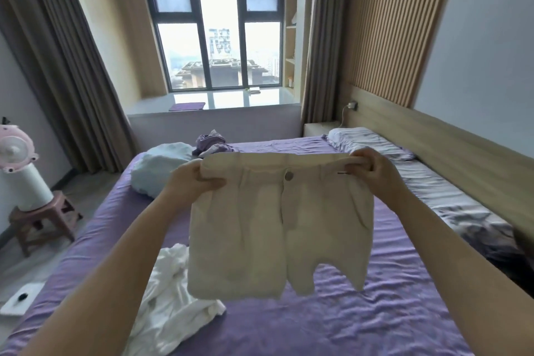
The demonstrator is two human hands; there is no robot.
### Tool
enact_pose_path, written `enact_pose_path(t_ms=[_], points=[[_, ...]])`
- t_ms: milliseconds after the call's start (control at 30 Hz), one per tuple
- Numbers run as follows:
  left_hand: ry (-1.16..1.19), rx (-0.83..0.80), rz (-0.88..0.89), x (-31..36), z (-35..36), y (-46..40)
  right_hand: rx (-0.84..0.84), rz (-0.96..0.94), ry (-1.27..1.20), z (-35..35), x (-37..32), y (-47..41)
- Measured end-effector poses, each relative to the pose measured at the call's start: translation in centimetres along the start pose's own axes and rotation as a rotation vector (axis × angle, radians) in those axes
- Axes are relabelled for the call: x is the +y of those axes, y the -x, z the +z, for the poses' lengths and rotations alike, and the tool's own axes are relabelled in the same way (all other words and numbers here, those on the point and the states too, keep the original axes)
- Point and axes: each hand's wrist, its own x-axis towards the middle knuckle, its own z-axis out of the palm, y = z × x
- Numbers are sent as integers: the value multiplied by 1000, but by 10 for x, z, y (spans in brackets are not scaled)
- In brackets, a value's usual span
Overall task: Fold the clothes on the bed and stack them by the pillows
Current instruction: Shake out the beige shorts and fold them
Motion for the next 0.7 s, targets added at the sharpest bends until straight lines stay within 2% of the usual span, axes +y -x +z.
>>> enact_pose_path(t_ms=[100, 200, 267, 433, 533, 700], points=[[35, 104, 1, 7, 22, -8, 69, 102, -129, -25, 5, -5], [-227, 215, 5, 17, 54, -13, 20, 124, 99, -41, 12, -13], [-289, 304, 20, 27, 83, -10, -22, 181, 123, -40, 19, -18], [-140, 425, -110, 62, 159, 2, -140, 447, -296, -34, 43, -18], [-25, 393, -117, 85, 206, 7, -262, 419, -394, -34, 50, -17], [199, 286, -67, 113, 272, 8, -462, 169, -333, -36, 58, -16]])
